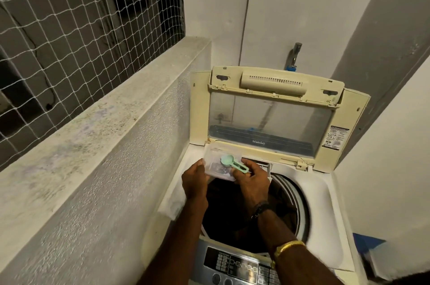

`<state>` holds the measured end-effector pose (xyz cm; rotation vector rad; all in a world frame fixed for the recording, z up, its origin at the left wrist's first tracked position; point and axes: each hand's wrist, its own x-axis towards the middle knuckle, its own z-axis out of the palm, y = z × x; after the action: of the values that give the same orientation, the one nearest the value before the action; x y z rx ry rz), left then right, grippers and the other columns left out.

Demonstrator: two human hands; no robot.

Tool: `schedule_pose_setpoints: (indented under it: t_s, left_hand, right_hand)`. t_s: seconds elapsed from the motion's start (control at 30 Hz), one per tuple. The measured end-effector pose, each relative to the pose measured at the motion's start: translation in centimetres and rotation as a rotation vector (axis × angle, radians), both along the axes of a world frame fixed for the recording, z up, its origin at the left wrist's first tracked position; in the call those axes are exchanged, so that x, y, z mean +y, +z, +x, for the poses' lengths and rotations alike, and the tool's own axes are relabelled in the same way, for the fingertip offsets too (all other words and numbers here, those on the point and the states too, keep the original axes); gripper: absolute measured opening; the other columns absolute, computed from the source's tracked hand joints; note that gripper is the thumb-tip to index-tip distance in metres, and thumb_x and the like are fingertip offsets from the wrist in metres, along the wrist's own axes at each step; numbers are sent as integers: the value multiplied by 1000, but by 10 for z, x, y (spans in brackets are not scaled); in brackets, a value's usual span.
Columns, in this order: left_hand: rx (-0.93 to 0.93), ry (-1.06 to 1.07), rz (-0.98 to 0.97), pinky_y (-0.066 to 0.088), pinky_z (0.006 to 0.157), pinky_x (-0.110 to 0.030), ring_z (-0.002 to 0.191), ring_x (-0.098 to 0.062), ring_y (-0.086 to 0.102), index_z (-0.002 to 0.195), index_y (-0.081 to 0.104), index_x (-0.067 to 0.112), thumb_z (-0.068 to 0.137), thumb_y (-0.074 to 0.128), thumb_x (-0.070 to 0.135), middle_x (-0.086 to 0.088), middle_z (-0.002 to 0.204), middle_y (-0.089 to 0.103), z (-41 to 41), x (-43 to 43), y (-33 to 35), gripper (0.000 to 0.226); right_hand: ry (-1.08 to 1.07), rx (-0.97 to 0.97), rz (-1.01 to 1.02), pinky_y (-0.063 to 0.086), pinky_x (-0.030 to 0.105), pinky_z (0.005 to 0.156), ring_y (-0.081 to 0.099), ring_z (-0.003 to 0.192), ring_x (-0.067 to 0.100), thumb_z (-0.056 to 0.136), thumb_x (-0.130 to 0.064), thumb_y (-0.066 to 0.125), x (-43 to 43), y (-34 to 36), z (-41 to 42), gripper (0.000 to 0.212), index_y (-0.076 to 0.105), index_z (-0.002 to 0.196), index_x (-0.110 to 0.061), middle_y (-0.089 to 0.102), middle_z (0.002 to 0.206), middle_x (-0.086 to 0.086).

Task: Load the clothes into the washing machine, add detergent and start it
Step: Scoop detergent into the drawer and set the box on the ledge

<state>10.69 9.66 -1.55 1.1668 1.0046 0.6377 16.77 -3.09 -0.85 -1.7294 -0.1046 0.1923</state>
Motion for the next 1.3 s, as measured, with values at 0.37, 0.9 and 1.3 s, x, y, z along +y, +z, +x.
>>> schedule_pose_setpoints:
  t_s: [0.37, 0.9, 1.3]
  left_hand:
    - [-175, 192, 88, 58, 90, -47, 92, -23, 72, 69, 76, 43, 92, 67, 24, 11, 81, 76, -40, -8, 36, 31]
    - [-291, 419, 305, 55, 95, -44, 107, -12, 69, 123, 68, 17, 91, 68, 32, 4, 117, 72, -102, 0, 101, 35]
    - [-229, 579, 480, 52, 102, -41, 116, -11, 63, 129, 63, 16, 93, 66, 31, 4, 127, 67, -137, 17, 146, 39]
  right_hand:
    - [101, -117, 70, 58, 30, 91, 70, 87, 1, 76, -19, 84, 13, 43, -7, 30, 77, 104, -24, 76, 97, -10]
    - [260, -6, 327, 61, 44, 82, 74, 86, 20, 74, -18, 86, 59, 107, -49, 33, 76, 105, -23, 77, 93, 0]
    - [381, -39, 435, 61, 46, 82, 74, 86, 19, 76, -14, 84, 100, 147, -78, 32, 76, 107, -21, 78, 94, 1]
